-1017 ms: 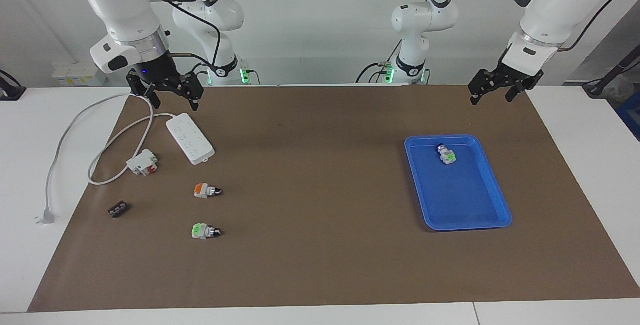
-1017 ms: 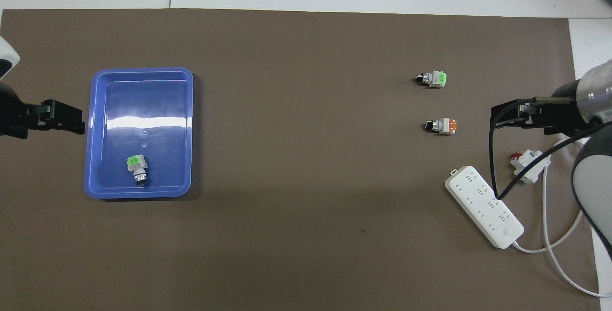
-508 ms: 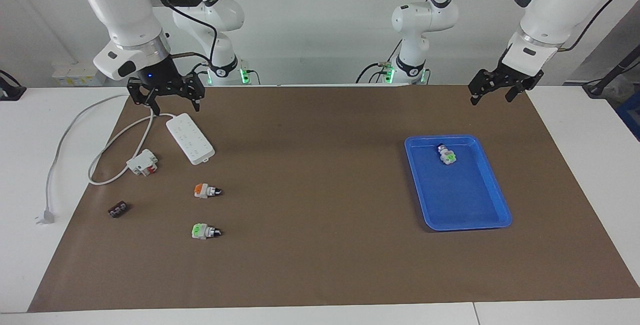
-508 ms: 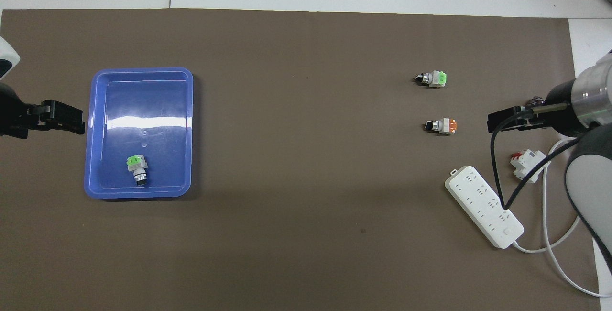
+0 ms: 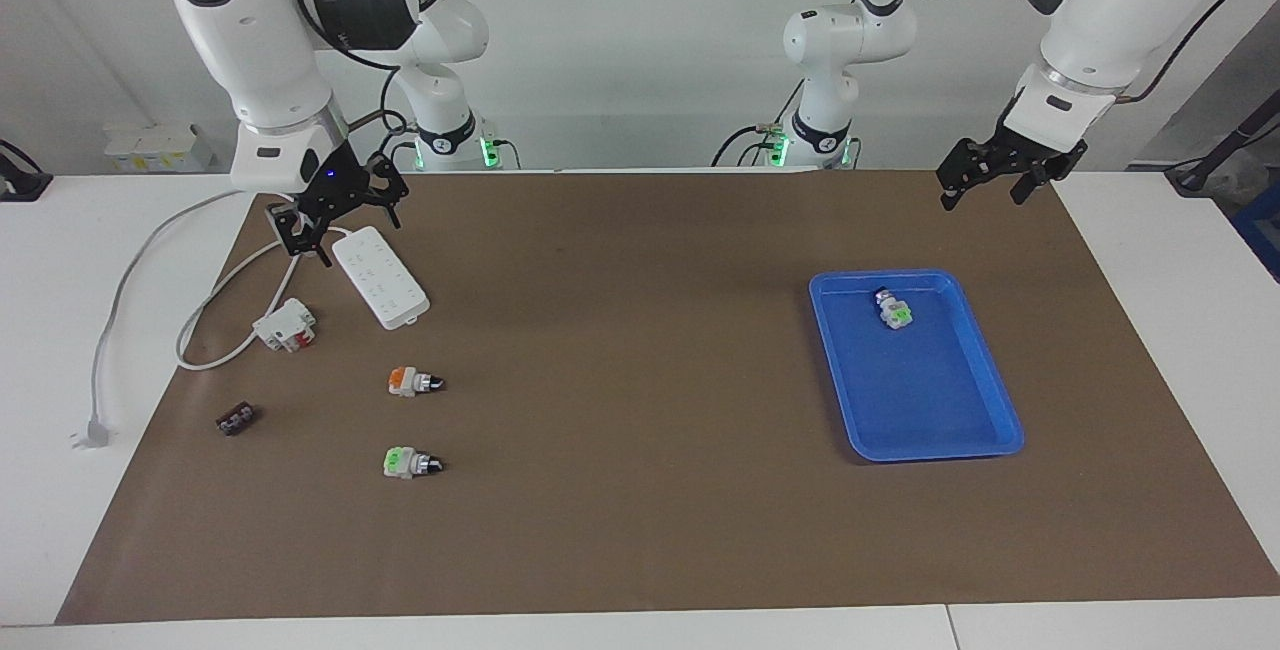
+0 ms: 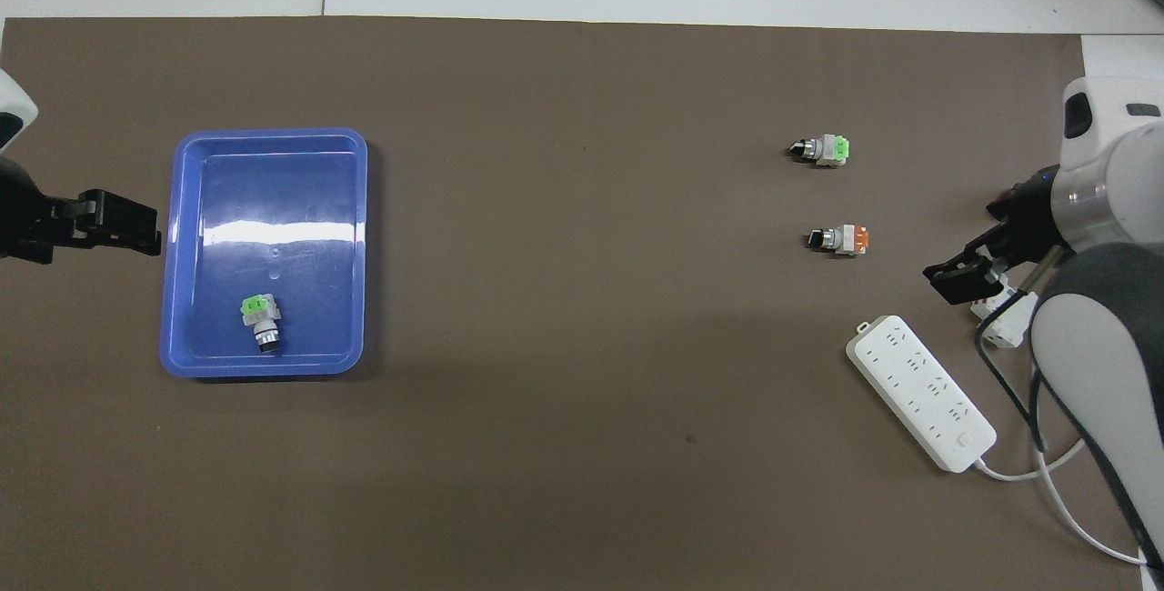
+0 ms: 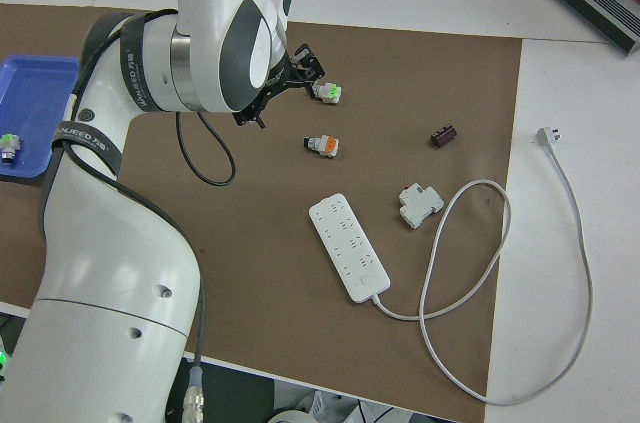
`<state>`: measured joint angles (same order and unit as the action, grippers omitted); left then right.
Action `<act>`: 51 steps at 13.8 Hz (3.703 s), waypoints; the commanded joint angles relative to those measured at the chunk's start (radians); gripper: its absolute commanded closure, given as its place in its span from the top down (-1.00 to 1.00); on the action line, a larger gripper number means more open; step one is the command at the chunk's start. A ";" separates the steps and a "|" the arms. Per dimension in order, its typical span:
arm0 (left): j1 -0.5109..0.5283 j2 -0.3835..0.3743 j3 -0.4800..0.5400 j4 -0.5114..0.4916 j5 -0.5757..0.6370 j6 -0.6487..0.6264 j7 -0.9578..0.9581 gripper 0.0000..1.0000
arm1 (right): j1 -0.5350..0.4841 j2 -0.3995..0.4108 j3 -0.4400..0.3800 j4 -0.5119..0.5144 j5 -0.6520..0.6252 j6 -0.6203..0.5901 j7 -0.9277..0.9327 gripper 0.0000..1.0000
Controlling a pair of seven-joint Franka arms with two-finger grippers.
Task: Turn and place switch with both arms
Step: 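Move the right gripper toward the orange-topped switch and open it, then lower the right gripper over the orange-topped switch and close on it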
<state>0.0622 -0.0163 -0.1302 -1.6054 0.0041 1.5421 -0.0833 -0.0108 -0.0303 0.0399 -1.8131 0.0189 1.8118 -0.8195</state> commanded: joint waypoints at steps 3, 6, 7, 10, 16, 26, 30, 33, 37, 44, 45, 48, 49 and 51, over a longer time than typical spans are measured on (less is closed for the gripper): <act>0.007 -0.028 -0.002 -0.033 -0.009 0.015 0.005 1.00 | -0.061 0.085 0.008 -0.015 0.100 0.109 -0.448 1.00; 0.007 -0.027 -0.002 -0.033 -0.010 0.015 0.005 1.00 | -0.103 0.170 0.008 -0.014 0.235 0.147 -0.706 1.00; 0.007 -0.028 -0.002 -0.033 -0.010 0.015 0.005 1.00 | -0.110 0.191 0.008 -0.014 0.266 0.156 -0.761 1.00; 0.007 -0.028 -0.002 -0.034 -0.010 0.009 0.005 1.00 | -0.143 0.259 0.008 0.001 0.364 0.194 -0.918 1.00; 0.001 -0.027 -0.003 -0.031 -0.009 0.024 0.010 1.00 | -0.150 0.337 0.009 -0.017 0.452 0.289 -1.125 1.00; 0.007 -0.036 -0.003 -0.056 -0.010 0.047 0.013 1.00 | -0.152 0.460 0.009 -0.074 0.552 0.359 -1.276 0.96; 0.005 -0.036 -0.003 -0.056 -0.010 0.047 0.010 1.00 | -0.146 0.472 0.008 -0.106 0.575 0.391 -1.311 0.83; 0.004 -0.036 -0.003 -0.056 -0.010 0.047 0.010 1.00 | -0.150 0.469 0.008 -0.109 0.575 0.389 -1.307 0.71; 0.004 -0.036 -0.003 -0.056 -0.009 0.053 0.011 1.00 | -0.153 0.469 0.008 -0.108 0.576 0.391 -1.300 -0.47; 0.007 -0.037 -0.002 -0.057 -0.009 0.050 0.014 1.00 | -0.143 0.437 0.009 -0.094 0.576 0.383 -1.299 -1.00; 0.007 -0.036 -0.002 -0.057 -0.009 0.052 0.013 1.00 | -0.135 0.414 0.014 -0.092 0.576 0.380 -1.285 -1.00; 0.007 -0.036 -0.002 -0.057 -0.010 0.053 0.019 1.00 | -0.062 0.334 0.015 -0.091 0.576 0.373 -1.181 -1.00; 0.007 -0.036 -0.002 -0.057 -0.010 0.055 0.013 1.00 | -0.046 0.320 0.015 -0.091 0.575 0.341 -1.076 -1.00; 0.008 -0.037 -0.003 -0.060 -0.012 0.055 0.011 1.00 | -0.005 0.303 0.020 -0.074 0.575 0.311 -1.011 -1.00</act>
<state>0.0612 -0.0208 -0.1320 -1.6261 0.0040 1.5748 -0.0826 -0.0412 0.3014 0.0562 -1.8827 0.5721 2.1454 -1.8852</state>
